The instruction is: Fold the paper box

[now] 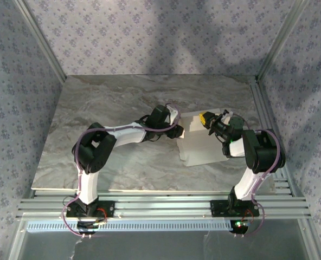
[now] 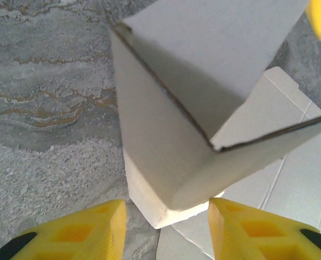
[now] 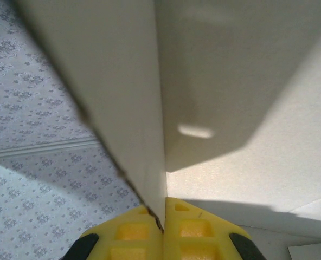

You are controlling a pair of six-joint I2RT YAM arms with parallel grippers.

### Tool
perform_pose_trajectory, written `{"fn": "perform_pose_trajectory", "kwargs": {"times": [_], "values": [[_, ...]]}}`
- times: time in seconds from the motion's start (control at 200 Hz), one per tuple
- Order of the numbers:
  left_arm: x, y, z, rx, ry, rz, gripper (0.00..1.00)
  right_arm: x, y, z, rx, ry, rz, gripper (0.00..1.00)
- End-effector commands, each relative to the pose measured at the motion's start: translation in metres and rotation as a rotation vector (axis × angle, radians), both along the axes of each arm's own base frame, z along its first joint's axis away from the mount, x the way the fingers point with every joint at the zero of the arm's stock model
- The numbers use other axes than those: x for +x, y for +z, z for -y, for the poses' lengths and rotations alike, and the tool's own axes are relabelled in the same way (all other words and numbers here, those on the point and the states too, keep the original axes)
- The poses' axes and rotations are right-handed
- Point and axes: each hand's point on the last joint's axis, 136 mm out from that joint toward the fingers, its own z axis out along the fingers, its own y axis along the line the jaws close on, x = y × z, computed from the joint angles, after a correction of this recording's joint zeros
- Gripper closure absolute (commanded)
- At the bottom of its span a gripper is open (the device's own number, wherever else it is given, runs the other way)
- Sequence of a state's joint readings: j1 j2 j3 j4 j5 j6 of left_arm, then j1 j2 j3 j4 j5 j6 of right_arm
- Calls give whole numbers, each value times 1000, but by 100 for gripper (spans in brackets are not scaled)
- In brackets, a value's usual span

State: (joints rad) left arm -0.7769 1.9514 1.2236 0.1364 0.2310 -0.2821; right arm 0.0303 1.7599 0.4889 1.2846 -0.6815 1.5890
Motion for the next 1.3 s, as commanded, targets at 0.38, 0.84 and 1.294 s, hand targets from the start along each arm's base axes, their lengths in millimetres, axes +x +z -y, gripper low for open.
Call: {"fn": "perform_pose_trajectory", "kwargs": {"times": [0.38, 0.84, 1.294], "values": [[10, -7, 5, 27, 53, 57, 59, -1, -6, -4, 13, 23, -21, 100], [24, -8, 12, 57, 88, 85, 58, 2, -4, -7, 20, 33, -19, 100], [34, -16, 12, 117, 157, 102, 75, 4, -4, -7, 27, 30, -20, 100]]}}
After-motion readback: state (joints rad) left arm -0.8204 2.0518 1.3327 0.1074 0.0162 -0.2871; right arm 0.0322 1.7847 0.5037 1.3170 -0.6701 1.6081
